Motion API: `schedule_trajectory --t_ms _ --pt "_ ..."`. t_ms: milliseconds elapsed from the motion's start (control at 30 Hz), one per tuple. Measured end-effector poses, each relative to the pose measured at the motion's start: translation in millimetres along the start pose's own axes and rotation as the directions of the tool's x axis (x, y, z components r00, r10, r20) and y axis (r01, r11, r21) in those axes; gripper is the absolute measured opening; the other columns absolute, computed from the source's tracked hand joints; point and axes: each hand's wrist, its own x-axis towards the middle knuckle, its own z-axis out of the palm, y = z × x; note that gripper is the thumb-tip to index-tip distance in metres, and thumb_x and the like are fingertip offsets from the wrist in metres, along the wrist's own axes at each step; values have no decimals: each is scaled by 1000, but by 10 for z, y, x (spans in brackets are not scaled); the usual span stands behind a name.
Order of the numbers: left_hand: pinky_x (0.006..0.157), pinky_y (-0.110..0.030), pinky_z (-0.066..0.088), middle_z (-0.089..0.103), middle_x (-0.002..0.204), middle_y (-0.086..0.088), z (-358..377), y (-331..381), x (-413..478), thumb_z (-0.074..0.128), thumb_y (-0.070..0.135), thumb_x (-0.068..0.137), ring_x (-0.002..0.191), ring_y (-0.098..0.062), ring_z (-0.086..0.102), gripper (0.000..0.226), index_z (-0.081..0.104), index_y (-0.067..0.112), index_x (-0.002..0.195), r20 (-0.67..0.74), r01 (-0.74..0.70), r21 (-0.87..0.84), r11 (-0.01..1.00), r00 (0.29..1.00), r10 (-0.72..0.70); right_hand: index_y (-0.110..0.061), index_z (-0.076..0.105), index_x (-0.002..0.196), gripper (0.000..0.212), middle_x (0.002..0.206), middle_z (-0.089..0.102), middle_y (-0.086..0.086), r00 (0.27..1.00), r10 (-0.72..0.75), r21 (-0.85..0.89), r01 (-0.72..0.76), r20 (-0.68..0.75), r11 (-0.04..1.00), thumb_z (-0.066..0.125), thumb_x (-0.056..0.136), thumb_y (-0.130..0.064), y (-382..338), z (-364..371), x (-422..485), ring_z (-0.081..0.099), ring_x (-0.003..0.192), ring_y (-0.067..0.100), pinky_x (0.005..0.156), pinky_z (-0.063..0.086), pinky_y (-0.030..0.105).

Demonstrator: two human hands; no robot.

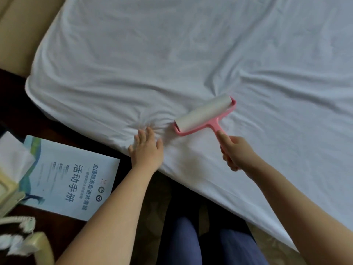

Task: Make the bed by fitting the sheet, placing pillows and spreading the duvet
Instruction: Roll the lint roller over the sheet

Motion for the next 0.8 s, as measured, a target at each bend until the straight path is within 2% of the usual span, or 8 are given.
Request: schedule_trajectory --t_ms 133,267,333,433,500,633,800 --pt "116 -50 7 -16 158 -7 126 -75 -104 22 41 101 145 -24 -13 63 -13 22 149 -28 -27 1 1000 999 27 -10 42 66 50 48 38 4 997 61 -20 -62 -53 998 44 92 -52 488 -103 -326 28 36 15 38 25 19" --pt "117 -47 5 -13 158 -8 162 3 -213 21 41 101 146 -24 -11 61 -8 20 151 -78 -17 31 999 997 19 -10 39 66 45 46 33 -1 994 -8 23 11 -107 1000 47 94 -44 703 -158 -541 27 35 10 36 25 17" --pt "116 -46 4 -11 159 -5 178 141 -281 20 40 101 146 -21 -9 59 -3 21 151 -96 -68 51 996 993 73 -11 38 63 44 47 33 -2 989 -43 24 46 -143 999 47 94 -42 800 -220 -637 28 37 11 36 26 17" --pt "116 -44 3 -8 159 0 317 450 -415 21 37 101 146 -16 -9 55 2 25 151 -88 -195 90 977 975 203 -12 36 63 45 52 32 2 962 -38 66 58 -270 996 47 93 -43 1017 -447 -769 28 38 10 38 27 20" --pt "116 -43 2 -7 159 1 467 692 -474 21 35 101 146 -15 -8 54 3 26 151 -83 -224 82 971 970 230 -12 35 63 45 53 33 4 944 -28 79 57 -329 995 47 93 -45 1177 -676 -806 28 38 12 42 25 22" --pt "116 -43 4 -6 159 -3 765 1243 -499 24 36 101 146 -21 -8 54 6 27 151 -103 -248 51 967 962 252 -13 38 65 45 52 37 7 946 -41 14 48 -322 999 45 93 -47 1392 -1054 -637 30 34 11 45 26 25" --pt "117 -39 1 -11 158 -13 1060 1612 -567 25 36 101 145 -29 -12 59 -2 21 151 -98 -194 68 979 975 200 -14 37 67 47 53 42 7 970 -15 93 38 -241 995 42 93 -54 1333 -1158 -185 34 37 17 37 27 19"
